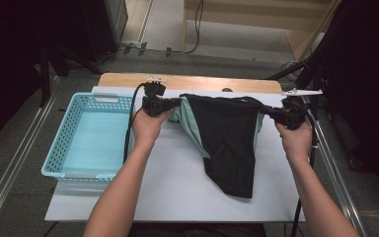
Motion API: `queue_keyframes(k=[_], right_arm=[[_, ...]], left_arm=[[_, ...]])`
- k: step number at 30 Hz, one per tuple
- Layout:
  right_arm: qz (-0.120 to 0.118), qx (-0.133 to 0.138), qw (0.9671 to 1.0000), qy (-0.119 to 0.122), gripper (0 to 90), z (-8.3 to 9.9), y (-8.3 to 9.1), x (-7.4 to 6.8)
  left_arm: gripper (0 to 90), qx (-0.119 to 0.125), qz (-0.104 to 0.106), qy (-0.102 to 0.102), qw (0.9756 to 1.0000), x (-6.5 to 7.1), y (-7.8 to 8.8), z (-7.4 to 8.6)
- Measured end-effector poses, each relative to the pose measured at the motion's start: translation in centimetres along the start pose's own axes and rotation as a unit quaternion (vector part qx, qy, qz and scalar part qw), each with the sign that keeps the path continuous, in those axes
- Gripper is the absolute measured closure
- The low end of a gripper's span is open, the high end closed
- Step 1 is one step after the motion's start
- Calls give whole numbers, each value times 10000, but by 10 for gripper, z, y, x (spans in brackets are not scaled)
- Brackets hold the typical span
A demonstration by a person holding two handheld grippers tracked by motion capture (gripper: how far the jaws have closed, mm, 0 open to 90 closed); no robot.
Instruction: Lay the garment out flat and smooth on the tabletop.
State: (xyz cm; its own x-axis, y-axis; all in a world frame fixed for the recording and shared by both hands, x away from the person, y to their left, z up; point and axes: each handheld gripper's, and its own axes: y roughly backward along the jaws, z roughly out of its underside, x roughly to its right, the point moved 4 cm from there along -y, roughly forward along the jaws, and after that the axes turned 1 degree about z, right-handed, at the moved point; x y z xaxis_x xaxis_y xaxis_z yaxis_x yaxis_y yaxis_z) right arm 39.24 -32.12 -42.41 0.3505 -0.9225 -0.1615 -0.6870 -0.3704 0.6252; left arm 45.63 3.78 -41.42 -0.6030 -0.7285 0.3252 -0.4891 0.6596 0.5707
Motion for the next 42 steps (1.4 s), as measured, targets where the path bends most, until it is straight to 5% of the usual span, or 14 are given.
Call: queue_keyframes(k=[4,8,10,12,15,23,42], right_arm=[[160,281,9994,108,858,-28,25,2],[466,735,9956,342,856,-60,55,0],[480,944,9940,270,827,-70,62,-1],[259,949,9951,88,586,-71,57,0],[45,539,9985,38,540,-59,38,0],[-190,75,9998,39,520,-22,8,1],[-557,-227,9974,401,383,26,-10,-16]], left_arm=[[893,316,14,-205,9993,12,12,-28],[889,890,117,-374,9953,23,28,-52],[841,989,93,-402,9942,24,26,-56],[619,735,188,-295,9967,19,18,-52],[515,409,170,-277,9986,13,7,-39],[473,-122,281,-265,9992,9,-11,-4],[394,-383,638,-444,9962,21,-4,29]])
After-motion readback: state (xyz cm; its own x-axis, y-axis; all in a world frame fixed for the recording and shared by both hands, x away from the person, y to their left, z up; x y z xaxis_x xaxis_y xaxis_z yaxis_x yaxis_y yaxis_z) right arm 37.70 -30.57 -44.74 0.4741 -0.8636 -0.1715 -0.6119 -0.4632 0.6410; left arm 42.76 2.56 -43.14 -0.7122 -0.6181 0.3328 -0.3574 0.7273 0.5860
